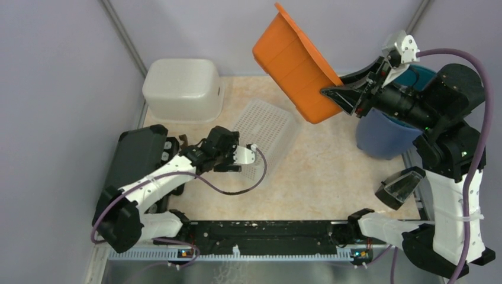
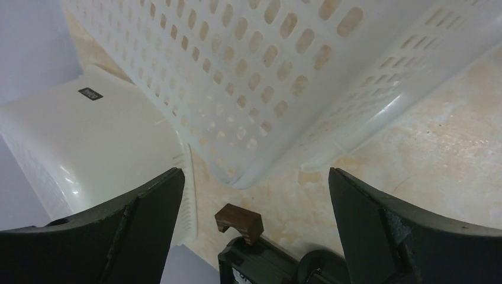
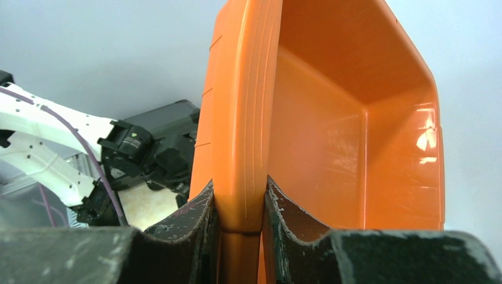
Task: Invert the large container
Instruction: Move the container to the center of the board.
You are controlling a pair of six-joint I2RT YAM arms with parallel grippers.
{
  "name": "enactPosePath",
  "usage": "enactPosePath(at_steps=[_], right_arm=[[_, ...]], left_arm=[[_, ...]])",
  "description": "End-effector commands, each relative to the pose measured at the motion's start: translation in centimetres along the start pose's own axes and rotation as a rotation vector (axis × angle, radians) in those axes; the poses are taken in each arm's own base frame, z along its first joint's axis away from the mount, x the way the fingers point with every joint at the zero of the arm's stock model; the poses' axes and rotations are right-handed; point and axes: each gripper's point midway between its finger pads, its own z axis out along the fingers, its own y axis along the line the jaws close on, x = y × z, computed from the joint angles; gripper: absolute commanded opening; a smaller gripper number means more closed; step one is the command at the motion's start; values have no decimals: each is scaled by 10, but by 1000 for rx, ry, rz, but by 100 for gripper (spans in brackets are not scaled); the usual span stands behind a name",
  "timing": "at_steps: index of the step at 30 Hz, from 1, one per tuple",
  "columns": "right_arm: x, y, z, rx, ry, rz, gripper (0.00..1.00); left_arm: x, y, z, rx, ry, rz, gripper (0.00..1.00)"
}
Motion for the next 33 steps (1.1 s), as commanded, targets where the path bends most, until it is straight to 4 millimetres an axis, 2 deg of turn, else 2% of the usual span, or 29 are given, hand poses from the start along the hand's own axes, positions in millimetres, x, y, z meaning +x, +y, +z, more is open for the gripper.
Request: enactPosePath(at_steps=[1, 8, 12, 19, 24, 25, 30, 33], right_arm=[[-68, 20, -22, -30, -209, -173, 0], [-68, 13, -21, 5, -207, -176, 0], [-66, 11, -22, 18, -203, -177, 0], [-65, 8, -19, 25, -197, -177, 0], [-65, 5, -19, 38, -198, -180, 0], [-65, 4, -19, 44, -197, -181, 0], [-66, -3, -21, 85, -197, -199, 0], [-67, -9, -21, 115, -197, -207, 0]], left_arm=[[-12, 21, 8, -66, -30, 41, 99], [-32, 4, 41, 29, -75, 45, 96], [-54, 4, 59, 57, -110, 31, 94], [-96, 11, 95, 64, -128, -11, 86], [-130, 25, 120, 31, -119, -70, 85], [-139, 33, 124, 11, -128, -82, 85], [-176, 46, 135, -5, -197, -131, 85], [-190, 48, 124, 10, -254, -131, 86]])
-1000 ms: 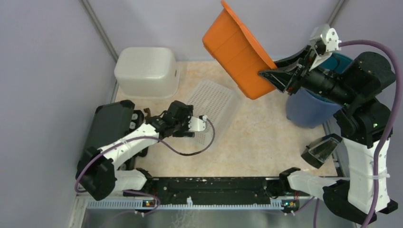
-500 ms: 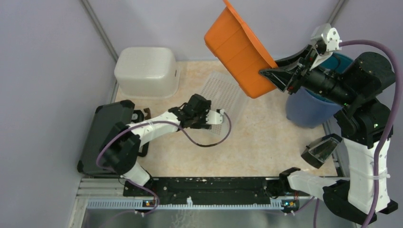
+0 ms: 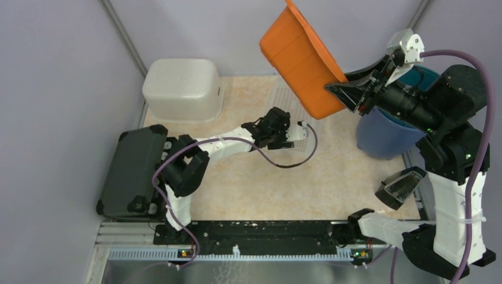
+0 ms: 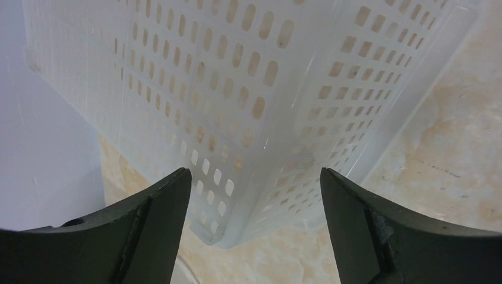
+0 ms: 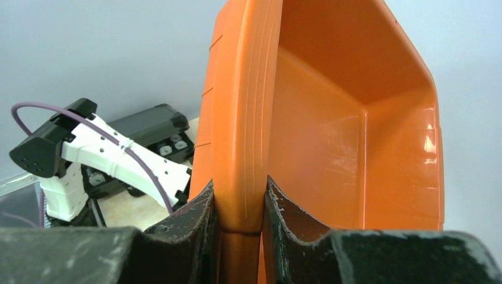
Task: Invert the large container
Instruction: Move the container to the center of the board.
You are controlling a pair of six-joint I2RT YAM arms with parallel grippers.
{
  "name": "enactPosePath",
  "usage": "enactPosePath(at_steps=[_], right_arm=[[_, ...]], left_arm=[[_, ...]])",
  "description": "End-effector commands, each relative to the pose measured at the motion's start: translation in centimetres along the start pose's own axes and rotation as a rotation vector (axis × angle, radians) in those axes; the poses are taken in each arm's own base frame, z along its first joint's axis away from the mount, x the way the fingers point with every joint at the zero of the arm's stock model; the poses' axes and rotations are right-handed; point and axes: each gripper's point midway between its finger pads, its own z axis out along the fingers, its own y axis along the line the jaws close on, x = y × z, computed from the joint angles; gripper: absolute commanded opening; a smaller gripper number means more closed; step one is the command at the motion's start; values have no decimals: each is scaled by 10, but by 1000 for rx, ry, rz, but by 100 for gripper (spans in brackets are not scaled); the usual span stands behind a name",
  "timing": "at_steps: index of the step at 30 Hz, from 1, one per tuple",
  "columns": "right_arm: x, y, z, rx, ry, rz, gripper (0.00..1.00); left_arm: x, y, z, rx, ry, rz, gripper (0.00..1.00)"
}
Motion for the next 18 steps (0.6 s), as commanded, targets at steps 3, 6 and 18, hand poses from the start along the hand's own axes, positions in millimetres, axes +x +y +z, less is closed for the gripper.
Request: enactPosePath(at_steps=[3, 6, 18], right_arm=[[-59, -11, -13, 90, -187, -176, 0], [-59, -13, -11, 96, -185, -178, 0], [-53, -25, -4, 136, -177, -183, 0]], left_arm=[[-35, 0, -31, 40, -150, -52, 90], [-39, 4, -60, 28, -194, -59, 94], [0, 67, -116, -148, -215, -426, 99]])
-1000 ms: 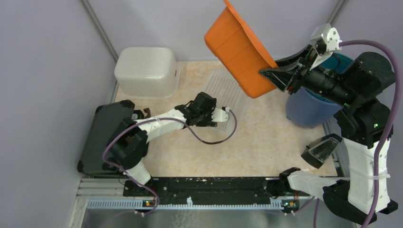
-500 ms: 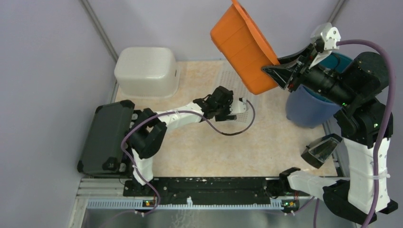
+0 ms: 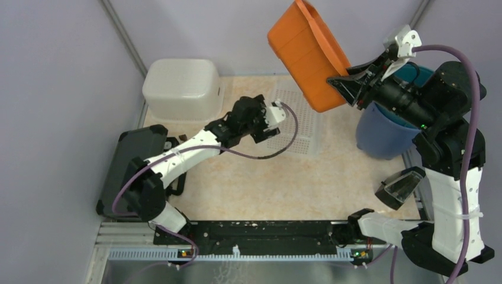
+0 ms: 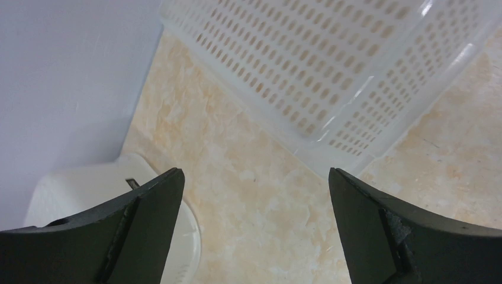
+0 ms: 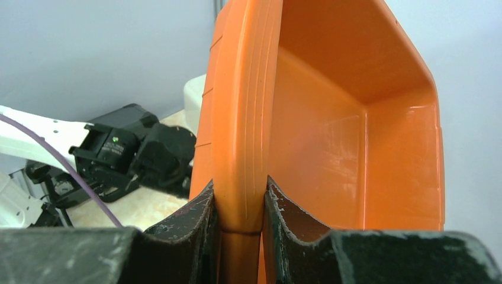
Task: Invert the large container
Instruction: Move the container to the center of the board.
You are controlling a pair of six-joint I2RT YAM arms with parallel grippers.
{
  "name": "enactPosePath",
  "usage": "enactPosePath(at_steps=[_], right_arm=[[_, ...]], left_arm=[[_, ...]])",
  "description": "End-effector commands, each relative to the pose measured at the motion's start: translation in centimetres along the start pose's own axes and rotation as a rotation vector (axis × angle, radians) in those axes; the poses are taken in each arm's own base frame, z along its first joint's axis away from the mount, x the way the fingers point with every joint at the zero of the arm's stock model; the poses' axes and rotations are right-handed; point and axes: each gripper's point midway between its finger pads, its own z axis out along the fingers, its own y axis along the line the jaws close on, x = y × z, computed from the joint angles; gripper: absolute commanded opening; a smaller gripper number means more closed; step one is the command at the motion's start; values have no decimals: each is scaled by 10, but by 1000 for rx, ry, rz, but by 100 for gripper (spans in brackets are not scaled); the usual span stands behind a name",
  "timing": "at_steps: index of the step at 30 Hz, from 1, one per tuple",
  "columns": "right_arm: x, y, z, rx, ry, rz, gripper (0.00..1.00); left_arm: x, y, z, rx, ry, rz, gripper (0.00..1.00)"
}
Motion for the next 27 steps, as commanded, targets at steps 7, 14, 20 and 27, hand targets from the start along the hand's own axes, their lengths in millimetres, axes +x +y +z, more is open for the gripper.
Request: enactPosePath(at_steps=[7, 14, 20, 27], right_arm=[[-56, -7, -6, 39, -200, -142, 0], [-57, -4, -14, 42, -202, -155, 0], [-60, 6, -19, 0, -203, -162, 0], [-64, 18, -20, -64, -202, -159, 0]], left_arm=[[24, 41, 22, -11, -81, -494, 99], [33, 48, 64, -20, -64, -616, 99], [53, 54, 88, -94, 11, -665, 99], [35, 20, 120, 111, -40, -727, 96]])
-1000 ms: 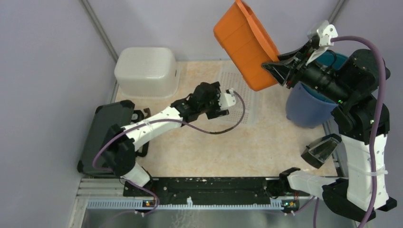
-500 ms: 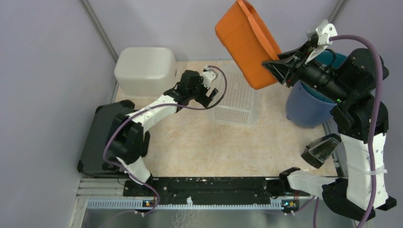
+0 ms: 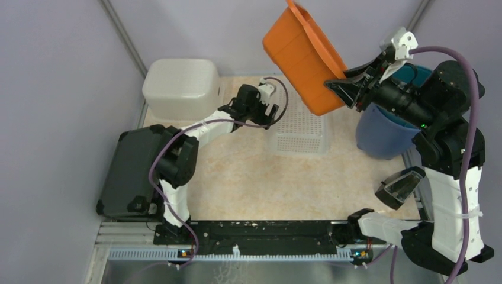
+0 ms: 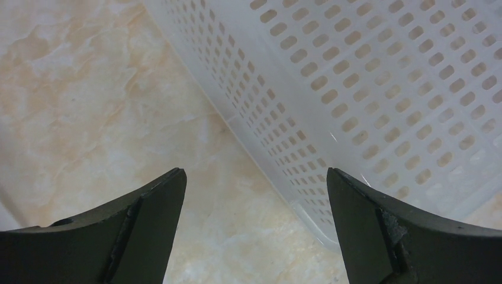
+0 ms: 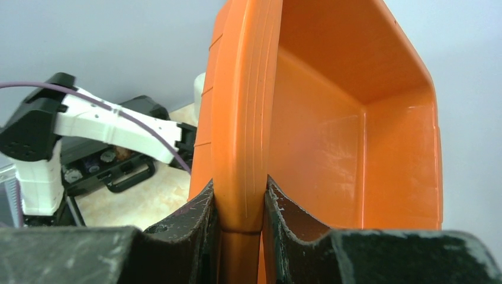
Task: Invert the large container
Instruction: Move the container to the center of the board.
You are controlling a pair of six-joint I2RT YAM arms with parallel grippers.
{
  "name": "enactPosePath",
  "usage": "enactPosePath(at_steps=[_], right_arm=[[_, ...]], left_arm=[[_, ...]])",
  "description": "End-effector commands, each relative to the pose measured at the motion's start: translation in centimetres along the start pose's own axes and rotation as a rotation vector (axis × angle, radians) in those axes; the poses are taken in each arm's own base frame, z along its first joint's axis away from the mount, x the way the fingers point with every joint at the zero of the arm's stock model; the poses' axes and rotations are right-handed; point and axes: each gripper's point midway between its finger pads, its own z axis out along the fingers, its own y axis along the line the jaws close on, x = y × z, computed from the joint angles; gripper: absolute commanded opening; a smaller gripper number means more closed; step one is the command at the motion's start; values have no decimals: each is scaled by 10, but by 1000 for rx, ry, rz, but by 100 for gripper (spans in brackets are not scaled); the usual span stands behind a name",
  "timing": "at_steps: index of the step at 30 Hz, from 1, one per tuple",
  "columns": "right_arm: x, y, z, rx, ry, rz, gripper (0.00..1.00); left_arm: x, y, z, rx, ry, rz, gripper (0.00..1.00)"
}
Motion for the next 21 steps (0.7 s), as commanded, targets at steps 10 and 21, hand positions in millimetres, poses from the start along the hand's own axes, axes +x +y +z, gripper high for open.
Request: enactPosePath(at_steps=[10, 21], right_arm=[[-63, 21, -18, -88, -196, -136, 0], [-50, 45, -14, -246, -166, -132, 0]], left_arm=[[-31, -33, 80, 165, -13, -61, 95], [-65, -25, 128, 107, -67, -32, 97]])
